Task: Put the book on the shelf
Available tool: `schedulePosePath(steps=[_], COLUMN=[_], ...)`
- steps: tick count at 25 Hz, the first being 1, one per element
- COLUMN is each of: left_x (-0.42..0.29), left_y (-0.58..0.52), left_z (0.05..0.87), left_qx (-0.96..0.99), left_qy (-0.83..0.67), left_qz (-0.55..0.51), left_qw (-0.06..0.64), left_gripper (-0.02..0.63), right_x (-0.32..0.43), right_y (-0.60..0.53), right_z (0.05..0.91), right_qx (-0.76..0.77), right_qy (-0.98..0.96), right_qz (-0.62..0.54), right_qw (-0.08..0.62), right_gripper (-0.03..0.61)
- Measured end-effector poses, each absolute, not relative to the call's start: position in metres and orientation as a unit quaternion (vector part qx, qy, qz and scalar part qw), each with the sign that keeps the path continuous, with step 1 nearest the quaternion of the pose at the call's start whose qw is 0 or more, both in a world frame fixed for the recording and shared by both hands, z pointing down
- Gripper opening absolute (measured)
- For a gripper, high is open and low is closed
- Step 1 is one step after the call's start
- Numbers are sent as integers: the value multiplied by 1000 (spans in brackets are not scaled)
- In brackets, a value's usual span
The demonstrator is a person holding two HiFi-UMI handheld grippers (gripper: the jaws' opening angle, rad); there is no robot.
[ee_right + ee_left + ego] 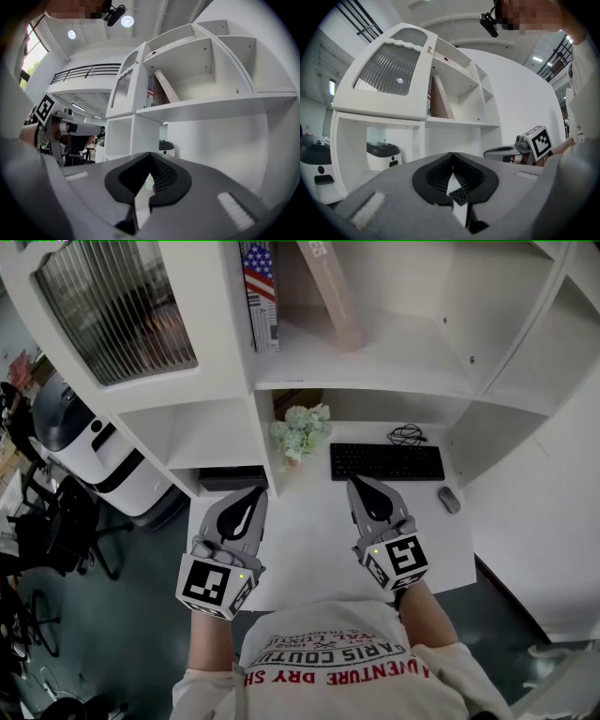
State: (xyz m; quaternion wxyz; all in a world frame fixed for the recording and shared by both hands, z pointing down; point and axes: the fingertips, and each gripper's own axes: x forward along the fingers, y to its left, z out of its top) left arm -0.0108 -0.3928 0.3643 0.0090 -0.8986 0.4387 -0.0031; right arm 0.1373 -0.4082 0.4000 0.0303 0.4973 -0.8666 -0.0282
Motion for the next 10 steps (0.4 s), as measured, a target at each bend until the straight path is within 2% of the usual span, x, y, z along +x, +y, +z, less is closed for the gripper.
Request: schedulePosePath(steps=[10], left_x=[-8], left_y=[-396], left_z=[367], left_qx=[-898], left_qy=[439], left_qz=[-3], left_qw=[10], left_gripper=[5], right_x=[139], right_y=[-411], right_z=[400], right_qx=[496], right_qy=[-867], right_qz=[-27], right_qw=[29], right_gripper=[0])
